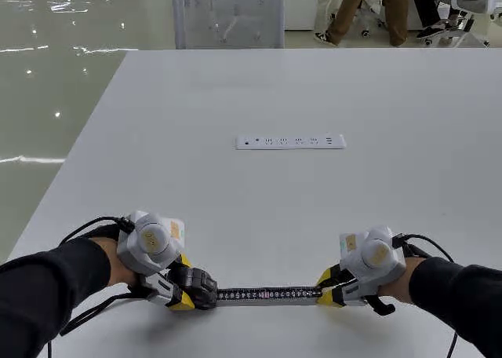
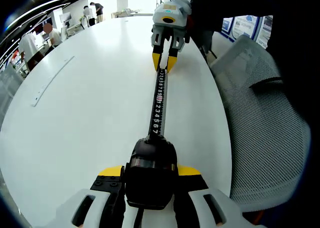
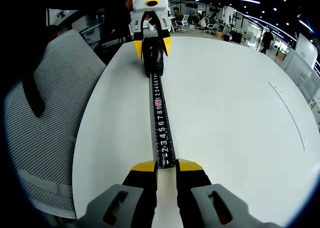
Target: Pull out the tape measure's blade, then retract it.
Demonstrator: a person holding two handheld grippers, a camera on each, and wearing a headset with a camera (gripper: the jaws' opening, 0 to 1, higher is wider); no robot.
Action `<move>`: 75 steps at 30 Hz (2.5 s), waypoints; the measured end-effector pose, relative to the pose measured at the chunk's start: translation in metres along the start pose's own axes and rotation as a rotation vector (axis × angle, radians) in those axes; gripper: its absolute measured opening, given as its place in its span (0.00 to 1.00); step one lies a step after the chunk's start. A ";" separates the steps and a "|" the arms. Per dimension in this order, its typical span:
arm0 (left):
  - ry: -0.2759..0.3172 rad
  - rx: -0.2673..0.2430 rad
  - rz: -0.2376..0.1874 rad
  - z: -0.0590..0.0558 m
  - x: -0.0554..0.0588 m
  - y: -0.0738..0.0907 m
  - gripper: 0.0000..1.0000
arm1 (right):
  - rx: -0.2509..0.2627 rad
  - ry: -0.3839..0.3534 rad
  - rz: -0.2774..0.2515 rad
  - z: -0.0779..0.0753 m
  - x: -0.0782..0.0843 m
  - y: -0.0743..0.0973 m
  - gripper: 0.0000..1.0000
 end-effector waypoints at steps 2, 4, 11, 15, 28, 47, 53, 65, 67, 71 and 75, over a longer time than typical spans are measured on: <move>0.001 -0.001 0.000 0.000 0.000 0.000 0.33 | 0.001 -0.005 0.005 0.000 0.003 0.003 0.09; 0.001 -0.001 0.000 0.000 0.000 0.000 0.33 | 0.005 -0.008 0.008 0.000 0.007 0.005 0.09; 0.003 -0.001 0.000 0.000 0.000 0.000 0.33 | 0.011 -0.020 0.014 0.001 0.015 0.012 0.09; 0.003 -0.001 0.000 0.000 0.000 0.000 0.33 | 0.015 -0.026 0.020 0.000 0.020 0.015 0.09; 0.006 -0.002 -0.001 0.001 -0.001 -0.001 0.33 | 0.019 -0.036 0.037 0.002 0.028 0.024 0.09; 0.005 -0.003 -0.001 0.000 -0.001 -0.001 0.33 | 0.014 -0.048 0.043 0.004 0.033 0.027 0.10; 0.005 -0.006 -0.004 0.000 -0.001 -0.001 0.33 | 0.005 -0.043 0.051 0.003 0.033 0.026 0.10; -0.001 -0.006 -0.001 0.000 -0.001 -0.002 0.33 | -0.007 -0.051 0.058 0.004 0.032 0.026 0.10; -0.003 -0.006 0.000 0.001 -0.001 -0.002 0.33 | -0.009 -0.043 0.063 0.004 0.032 0.026 0.11; 0.028 -0.008 -0.010 0.001 -0.001 -0.002 0.34 | -0.013 -0.049 0.062 0.004 0.031 0.026 0.11; 0.012 -0.013 -0.020 0.000 -0.002 -0.001 0.34 | -0.021 -0.043 0.069 0.004 0.030 0.026 0.12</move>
Point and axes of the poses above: the centre of the closed fingertips' face, and the gripper's own axes: y roughly backward along the fingers, z roughly to its left, x roughly out of its underside, the point moved 5 cm from there along y, roughly backward along the fingers, and after that the axes turned 10 degrees about y, right-handed, at the moved point
